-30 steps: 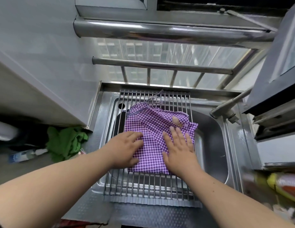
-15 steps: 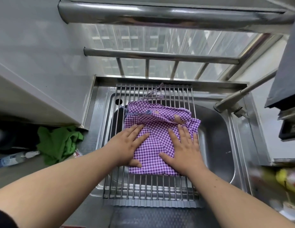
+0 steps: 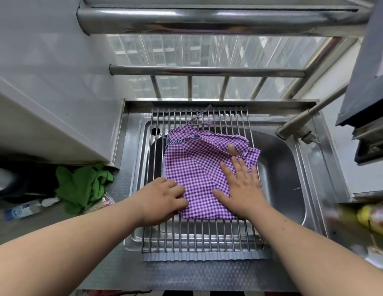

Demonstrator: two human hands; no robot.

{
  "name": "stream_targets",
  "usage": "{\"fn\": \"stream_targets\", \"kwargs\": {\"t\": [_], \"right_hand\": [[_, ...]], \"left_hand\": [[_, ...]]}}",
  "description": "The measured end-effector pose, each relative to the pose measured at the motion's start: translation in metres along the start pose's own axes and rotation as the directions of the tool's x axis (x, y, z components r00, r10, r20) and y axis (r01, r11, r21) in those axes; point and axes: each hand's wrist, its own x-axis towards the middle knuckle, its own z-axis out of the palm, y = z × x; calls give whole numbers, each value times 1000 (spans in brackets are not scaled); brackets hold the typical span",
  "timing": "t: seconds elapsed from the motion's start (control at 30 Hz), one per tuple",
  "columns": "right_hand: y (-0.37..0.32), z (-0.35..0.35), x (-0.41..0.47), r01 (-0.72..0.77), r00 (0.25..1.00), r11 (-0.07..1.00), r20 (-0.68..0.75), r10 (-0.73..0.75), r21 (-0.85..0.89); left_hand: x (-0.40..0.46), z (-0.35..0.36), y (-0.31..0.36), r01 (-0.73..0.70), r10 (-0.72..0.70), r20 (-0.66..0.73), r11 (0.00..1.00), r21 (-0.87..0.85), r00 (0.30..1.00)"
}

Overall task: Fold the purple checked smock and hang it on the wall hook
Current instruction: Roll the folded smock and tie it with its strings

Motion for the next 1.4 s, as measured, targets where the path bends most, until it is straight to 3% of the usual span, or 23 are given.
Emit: {"fn": "stream_targets", "kwargs": {"t": [0.33,0.47,0.6,0.7,1.13,1.3,1.4], "right_hand": [[9,-1,-1,32,999,999,4,-32,18],[9,1,-3,31,999,1000,13,-31,-6],[8,2,-2,31,999,999,17,-31,-37],[8,0,-3,47,999,997,13,-46,-54],[8,-7,-4,62,997,997,58,-59,-47],[6,-18,-6,58,998,998,37,-58,-4],[11,-32,-16,86,996,994,12,-87,69]], "left_hand": [[-15,-6,-13,-100,104,-45,992,81,994],[-16,1,-23,-26,27,-20,997,78,999],[-11,4,-14,58,-51,168,998,-36,984],[-12,1,-13,141,-131,258,990,-22,957],[6,-5,4,310,-301,141,950,-44,943],[14,-4,-11,389,-382,76,891,-233,921],[12,-19,-20,486,-472,161,727,-485,867]]}}
